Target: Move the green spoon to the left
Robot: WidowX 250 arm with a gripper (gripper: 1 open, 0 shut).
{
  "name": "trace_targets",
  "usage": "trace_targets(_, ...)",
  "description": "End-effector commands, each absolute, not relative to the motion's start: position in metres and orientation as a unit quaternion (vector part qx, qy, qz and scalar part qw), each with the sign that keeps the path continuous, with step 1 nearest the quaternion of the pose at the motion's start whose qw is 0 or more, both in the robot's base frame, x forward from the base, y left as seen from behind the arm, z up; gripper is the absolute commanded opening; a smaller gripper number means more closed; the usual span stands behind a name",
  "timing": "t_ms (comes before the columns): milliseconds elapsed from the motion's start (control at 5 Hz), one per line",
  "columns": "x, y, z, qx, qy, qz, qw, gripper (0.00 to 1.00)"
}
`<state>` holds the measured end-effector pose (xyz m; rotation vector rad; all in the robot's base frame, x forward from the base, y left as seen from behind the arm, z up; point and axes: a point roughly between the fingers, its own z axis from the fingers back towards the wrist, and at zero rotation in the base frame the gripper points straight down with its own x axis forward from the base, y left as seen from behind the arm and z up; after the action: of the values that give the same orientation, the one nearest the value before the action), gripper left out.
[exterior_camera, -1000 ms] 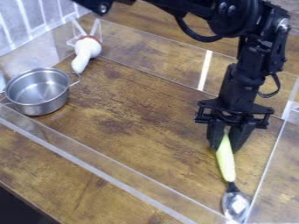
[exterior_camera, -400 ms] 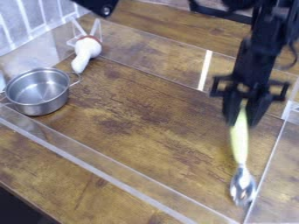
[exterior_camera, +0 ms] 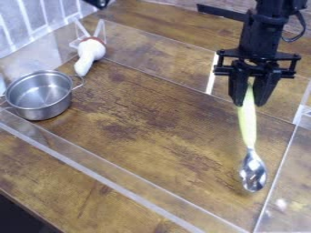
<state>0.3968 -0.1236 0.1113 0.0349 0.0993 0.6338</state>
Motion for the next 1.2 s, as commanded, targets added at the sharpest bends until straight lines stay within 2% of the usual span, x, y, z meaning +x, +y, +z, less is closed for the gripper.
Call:
trace_targets(0,0.398,-0.118,0.178,-0.026,-0.007,0.299,0.954,0.00)
trace_targets(200,0.394,-0.112,0.185,-0.029,-0.009,0.284,0.958,0.00)
trace_targets(600,0.385,-0.106,0.185,-0.034,-0.013,0.297,0.954,0.00)
trace_targets(800,0.385,-0.083,0.176,-0.034,-0.015,0.319,0.947,0.00)
trace_targets(1000,0.386,-0.046,0.182,-0.032,-0.022,0.351,0.936,0.00)
